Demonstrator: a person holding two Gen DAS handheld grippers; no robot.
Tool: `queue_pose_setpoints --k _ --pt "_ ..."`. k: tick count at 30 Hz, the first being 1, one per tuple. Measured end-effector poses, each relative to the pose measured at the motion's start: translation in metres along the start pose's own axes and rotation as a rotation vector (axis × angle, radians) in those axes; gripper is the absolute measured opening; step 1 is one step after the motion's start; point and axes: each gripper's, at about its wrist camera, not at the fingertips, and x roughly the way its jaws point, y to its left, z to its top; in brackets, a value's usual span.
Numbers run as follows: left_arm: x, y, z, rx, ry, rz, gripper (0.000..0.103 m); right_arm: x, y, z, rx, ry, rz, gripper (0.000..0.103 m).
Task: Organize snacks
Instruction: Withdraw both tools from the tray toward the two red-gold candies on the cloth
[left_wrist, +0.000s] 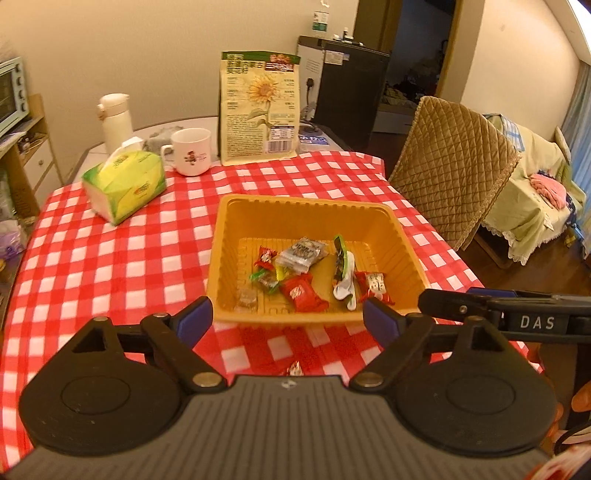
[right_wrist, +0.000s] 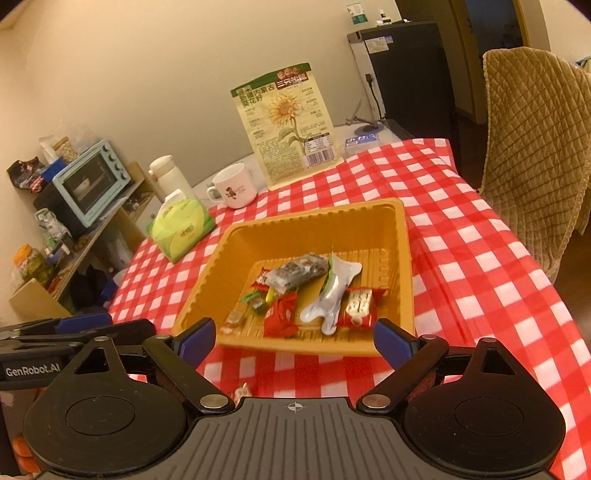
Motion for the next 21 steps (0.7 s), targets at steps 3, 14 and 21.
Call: queue_pose_setpoints --k 3,14,21 --pt "-0.018 -0.001 -0.012 -0.024 -0.002 0.009 0.088 -0.013 0.003 -0.009 -0.022 0.013 0.017 0.092" --pt "-0.072 -0.010 -0.064 -0.061 0.002 0.069 0.088 -0.043 0.016 -0.052 -0.149 0.110 0.089 0.092" --pt "-0.093 -0.018 -0.102 -0.098 0.030 0.126 0.088 -0.055 0.019 -0.080 -0.216 0.168 0.119 0.092"
